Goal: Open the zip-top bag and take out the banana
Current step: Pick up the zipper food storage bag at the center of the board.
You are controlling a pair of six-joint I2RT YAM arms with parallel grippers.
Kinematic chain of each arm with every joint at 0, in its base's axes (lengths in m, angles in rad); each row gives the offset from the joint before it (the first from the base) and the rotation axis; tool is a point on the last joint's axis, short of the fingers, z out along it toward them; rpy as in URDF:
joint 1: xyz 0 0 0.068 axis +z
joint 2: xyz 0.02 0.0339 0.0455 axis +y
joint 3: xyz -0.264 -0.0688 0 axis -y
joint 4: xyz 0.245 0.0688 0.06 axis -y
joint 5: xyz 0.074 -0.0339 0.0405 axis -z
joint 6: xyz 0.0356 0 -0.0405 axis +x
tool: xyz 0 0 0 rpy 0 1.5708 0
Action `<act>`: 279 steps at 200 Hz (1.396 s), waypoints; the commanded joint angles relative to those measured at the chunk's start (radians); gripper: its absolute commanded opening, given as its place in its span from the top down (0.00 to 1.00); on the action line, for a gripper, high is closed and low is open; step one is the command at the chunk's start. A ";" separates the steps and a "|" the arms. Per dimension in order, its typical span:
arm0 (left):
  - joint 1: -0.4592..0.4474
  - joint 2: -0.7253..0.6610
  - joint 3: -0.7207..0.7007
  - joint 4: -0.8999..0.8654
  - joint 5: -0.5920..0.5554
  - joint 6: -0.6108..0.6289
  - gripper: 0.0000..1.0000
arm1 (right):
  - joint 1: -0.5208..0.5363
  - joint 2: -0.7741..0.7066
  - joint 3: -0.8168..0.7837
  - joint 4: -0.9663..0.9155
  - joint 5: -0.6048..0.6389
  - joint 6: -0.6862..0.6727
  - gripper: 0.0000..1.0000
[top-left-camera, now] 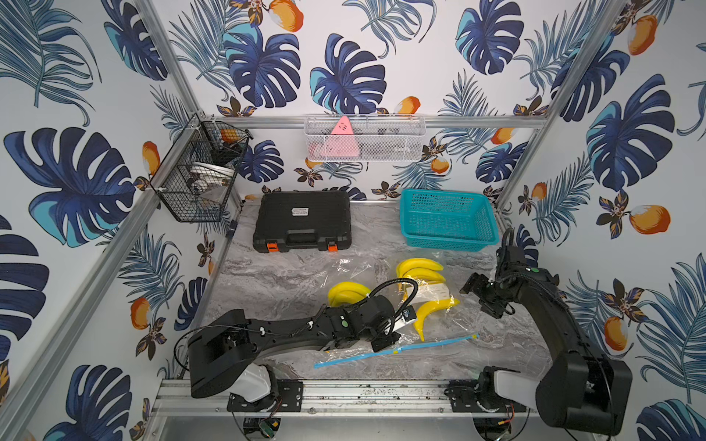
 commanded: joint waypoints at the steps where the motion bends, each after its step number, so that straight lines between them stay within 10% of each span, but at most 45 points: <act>1: 0.001 -0.010 -0.011 0.035 0.033 0.002 0.58 | -0.034 0.156 0.039 -0.117 -0.021 -0.098 0.16; 141: 0.003 -0.135 -0.093 0.066 -0.022 -0.035 0.55 | 0.118 0.441 0.032 0.089 -0.357 -0.210 0.16; 224: 0.011 -0.071 -0.048 0.004 0.015 0.017 0.56 | 0.148 0.437 0.043 0.104 -0.601 -0.126 0.92; 279: -0.021 -0.176 0.028 -0.077 0.074 0.054 0.54 | 0.147 0.344 0.146 0.033 -0.650 0.009 0.97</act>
